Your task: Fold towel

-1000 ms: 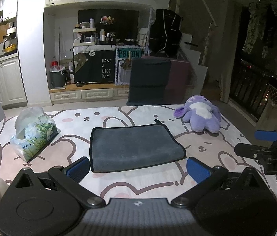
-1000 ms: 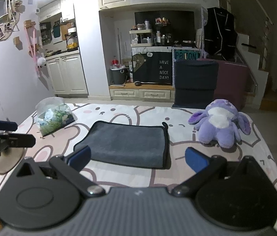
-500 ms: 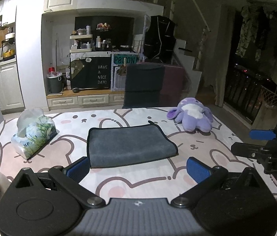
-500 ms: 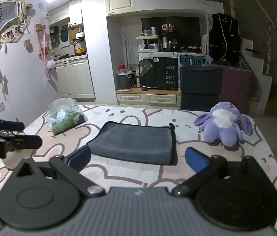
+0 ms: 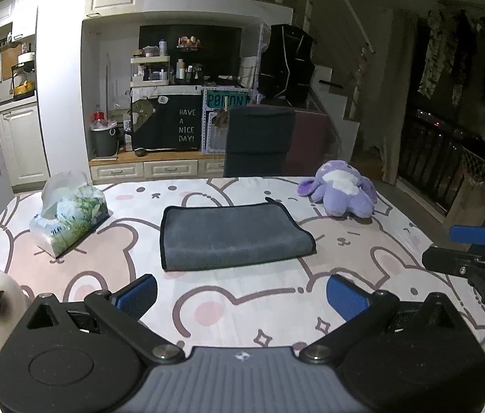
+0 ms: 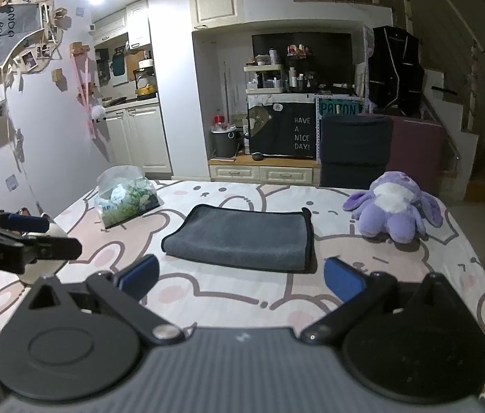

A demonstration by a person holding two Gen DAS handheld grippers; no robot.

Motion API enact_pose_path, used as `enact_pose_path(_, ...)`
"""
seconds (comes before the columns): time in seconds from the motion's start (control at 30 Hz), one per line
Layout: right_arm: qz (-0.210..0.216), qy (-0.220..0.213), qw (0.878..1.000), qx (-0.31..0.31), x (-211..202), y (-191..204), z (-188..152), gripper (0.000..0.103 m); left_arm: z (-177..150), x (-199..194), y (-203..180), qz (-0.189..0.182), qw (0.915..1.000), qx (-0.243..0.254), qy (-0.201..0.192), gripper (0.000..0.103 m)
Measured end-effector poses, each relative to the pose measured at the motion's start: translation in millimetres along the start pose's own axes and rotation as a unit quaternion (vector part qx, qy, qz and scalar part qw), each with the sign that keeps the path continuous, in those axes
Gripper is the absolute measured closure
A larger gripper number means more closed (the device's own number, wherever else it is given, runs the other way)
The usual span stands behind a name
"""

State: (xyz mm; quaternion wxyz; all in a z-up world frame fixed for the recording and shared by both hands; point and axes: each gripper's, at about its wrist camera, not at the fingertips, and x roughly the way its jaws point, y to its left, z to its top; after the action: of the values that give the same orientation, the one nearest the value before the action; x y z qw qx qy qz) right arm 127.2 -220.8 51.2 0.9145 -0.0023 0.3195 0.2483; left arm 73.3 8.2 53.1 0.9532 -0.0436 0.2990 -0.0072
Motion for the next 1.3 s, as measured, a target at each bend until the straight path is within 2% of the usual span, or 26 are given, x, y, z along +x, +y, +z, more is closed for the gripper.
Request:
enact_pose_path(0.2,-0.011,0.005,1.0,-0.001,-4.2,1.6,-8.4,0.0,-14.1,-7.4,0.7,-0.003,1.0,-0.004,-0.002,0.0)
enact_pose_path(0.47,-0.003,0.012,1.0,0.001,-9.8,5.7,-20.8,0.0,-27.8,-15.6,-0.7,-0.003,0.9999,-0.009,-0.003,0.0)
enact_pose_path(0.8,0.005,0.005,1.0,0.015,-19.6,3.9,-31.6,0.0,-42.6,-22.1,-7.9,0.0,1.0,0.01,0.002,0.0)
enact_pose_path(1.3,-0.011,0.009,1.0,-0.009,-27.4,10.9,-44.0,0.0,-55.7,-31.1,-12.9,-0.002,0.9998,0.021,-0.007,0.0)
